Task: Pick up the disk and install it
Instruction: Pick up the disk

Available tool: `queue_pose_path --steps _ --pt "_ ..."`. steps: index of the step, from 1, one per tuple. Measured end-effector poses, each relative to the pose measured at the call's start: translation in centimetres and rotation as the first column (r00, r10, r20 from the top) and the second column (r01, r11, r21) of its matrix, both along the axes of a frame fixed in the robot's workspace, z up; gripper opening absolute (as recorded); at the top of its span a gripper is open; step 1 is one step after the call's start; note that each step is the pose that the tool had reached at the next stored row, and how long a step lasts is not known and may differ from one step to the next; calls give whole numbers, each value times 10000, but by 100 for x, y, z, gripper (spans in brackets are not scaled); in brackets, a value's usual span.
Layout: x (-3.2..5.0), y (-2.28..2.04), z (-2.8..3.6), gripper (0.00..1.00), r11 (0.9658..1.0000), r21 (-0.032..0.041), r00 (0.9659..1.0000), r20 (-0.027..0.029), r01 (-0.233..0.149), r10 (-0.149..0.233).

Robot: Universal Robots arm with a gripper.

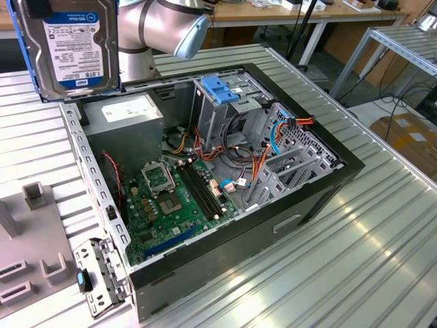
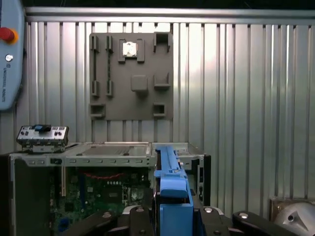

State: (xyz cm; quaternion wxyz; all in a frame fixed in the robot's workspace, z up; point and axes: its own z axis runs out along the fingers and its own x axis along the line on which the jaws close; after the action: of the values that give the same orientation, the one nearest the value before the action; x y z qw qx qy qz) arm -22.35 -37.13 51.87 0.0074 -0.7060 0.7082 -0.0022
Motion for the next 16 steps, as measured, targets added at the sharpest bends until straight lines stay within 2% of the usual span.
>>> queue_pose_path --steps 2,9,11,13,15,16 --pt "130 0 0 37 10000 0 10000 0 0 0" --pt "380 0 -1 37 10000 0 10000 0 1 -1" --pt "557 0 0 37 10000 -1 10000 -1 0 0" --pt "639 0 -1 37 10000 0 10000 -1 0 0" --pt "864 -3 -2 37 10000 0 10000 -1 0 0" --pt "888 -6 -2 37 10000 -1 10000 -1 0 0"
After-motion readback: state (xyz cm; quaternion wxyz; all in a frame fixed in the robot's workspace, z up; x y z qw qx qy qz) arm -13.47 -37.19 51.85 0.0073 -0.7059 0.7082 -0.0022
